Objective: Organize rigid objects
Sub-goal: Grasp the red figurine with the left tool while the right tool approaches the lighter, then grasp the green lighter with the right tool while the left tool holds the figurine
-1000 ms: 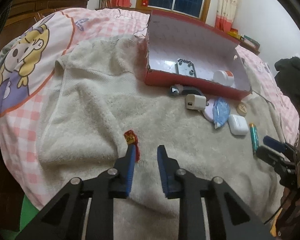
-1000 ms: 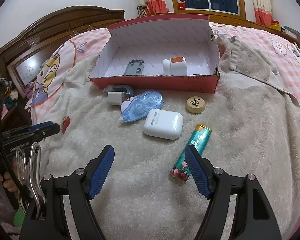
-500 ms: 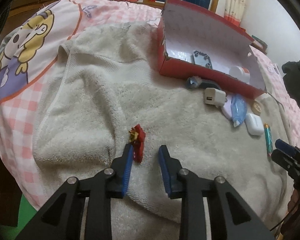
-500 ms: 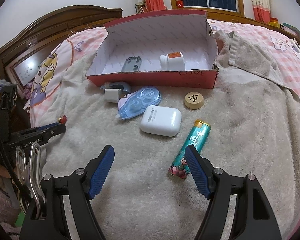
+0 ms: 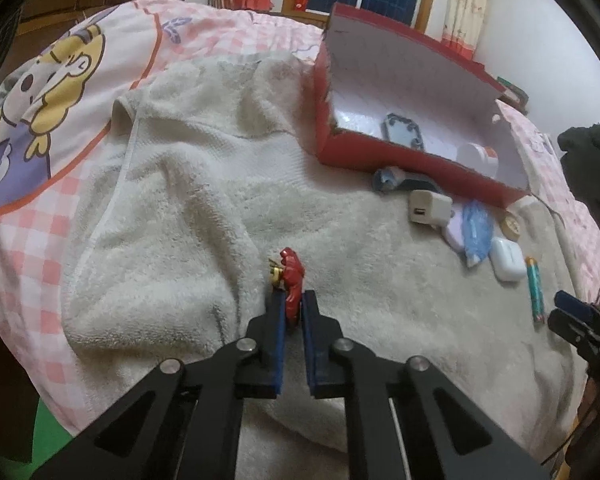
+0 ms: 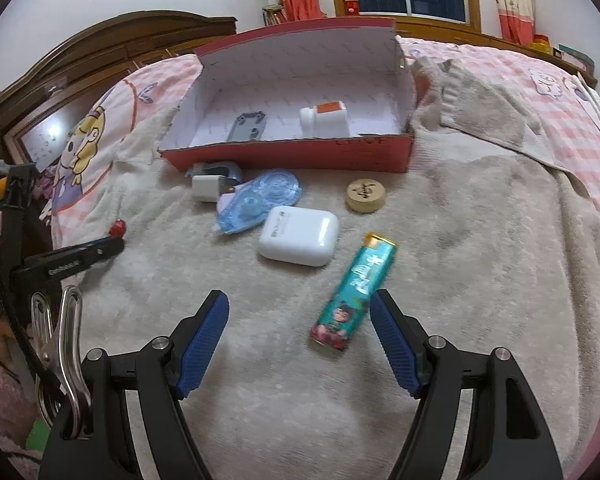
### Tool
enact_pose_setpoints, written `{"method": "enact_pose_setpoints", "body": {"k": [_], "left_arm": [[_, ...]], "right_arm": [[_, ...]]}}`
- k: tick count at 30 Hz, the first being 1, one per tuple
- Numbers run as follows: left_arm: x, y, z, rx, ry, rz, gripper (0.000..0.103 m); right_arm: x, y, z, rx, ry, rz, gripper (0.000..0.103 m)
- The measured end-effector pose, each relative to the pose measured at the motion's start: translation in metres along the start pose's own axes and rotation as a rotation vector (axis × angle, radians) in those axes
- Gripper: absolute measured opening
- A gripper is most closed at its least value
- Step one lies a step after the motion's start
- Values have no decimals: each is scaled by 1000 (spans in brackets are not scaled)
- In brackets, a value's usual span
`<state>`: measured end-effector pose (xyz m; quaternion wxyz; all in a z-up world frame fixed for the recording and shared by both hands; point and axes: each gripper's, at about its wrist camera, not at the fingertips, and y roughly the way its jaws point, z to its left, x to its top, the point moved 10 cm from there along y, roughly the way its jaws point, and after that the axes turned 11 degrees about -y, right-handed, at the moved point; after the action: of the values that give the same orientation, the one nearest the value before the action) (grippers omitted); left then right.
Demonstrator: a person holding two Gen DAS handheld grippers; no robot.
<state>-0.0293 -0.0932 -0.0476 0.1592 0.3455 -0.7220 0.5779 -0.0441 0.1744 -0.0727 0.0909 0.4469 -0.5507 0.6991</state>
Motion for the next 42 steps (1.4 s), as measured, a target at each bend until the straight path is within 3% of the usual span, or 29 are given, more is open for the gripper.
{"method": "enact_pose_setpoints", "body": {"k": [8,16,19,21,24,42], "left_arm": [[-3,-19,-38,-86,59,-13,8],[-10,-20,-72,-130,128,-2,8],[-11,-19,-78,-133,139,0,8],[-11,-18,-80,-133,140,3,8],[-10,-17,-83,-134,143,5,8],[9,-13,-104,-105,182,-23,8]], "right_arm": [[-13,1,-18,-25,40,26,75],[0,23,-14,-20,41,32,74],[-1,30,-18,-32,63,43,57],[-3,31,-25,-45,85,46,35],[-3,26,-31,-27,115,33,24],[21,2,-21,-12,63,-49,24]]}}
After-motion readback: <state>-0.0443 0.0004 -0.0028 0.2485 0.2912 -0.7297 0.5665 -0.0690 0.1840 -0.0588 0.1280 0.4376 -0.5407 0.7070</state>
